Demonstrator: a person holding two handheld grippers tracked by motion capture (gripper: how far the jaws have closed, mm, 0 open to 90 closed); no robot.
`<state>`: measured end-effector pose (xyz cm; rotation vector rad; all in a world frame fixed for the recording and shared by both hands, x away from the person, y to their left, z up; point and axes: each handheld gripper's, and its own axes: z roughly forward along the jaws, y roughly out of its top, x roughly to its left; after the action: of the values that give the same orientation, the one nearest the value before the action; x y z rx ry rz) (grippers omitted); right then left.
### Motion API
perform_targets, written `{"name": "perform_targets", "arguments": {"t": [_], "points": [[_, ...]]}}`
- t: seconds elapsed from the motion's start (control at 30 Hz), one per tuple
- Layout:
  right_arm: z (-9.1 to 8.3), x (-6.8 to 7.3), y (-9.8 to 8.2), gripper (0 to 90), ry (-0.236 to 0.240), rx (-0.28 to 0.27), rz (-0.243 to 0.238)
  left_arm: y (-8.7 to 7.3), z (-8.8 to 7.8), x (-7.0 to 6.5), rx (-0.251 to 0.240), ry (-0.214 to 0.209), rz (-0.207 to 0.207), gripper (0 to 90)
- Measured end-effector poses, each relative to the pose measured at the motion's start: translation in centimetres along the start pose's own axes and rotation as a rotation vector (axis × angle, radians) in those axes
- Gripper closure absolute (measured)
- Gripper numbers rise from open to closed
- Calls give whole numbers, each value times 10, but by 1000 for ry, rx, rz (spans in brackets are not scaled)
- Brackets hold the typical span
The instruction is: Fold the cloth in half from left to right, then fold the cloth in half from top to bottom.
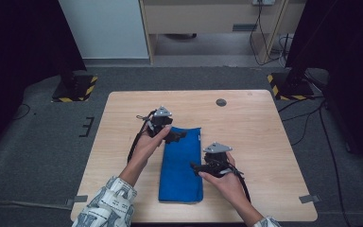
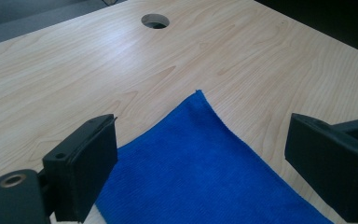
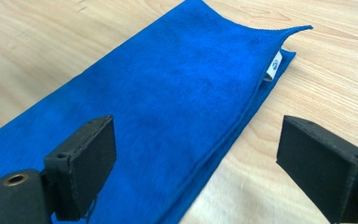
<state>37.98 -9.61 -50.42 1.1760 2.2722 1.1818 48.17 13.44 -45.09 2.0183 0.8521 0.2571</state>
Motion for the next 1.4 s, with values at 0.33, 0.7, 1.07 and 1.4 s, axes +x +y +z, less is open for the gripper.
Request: {"name": "perform_targets", "arguments": {"t": [0.33, 0.7, 1.07, 1.4], "points": [[20, -10, 19, 88, 4, 21, 1, -4, -4, 8, 35, 72, 7, 114], [28, -18, 39, 141, 5, 24, -25, -8, -15, 23, -8, 123, -9, 114], [35, -30, 58, 192, -21, 43, -19, -15, -20, 38, -20, 136, -55, 114], [60, -50, 72, 241, -55, 87, -7, -22, -9, 43, 18, 122, -73, 122]]}}
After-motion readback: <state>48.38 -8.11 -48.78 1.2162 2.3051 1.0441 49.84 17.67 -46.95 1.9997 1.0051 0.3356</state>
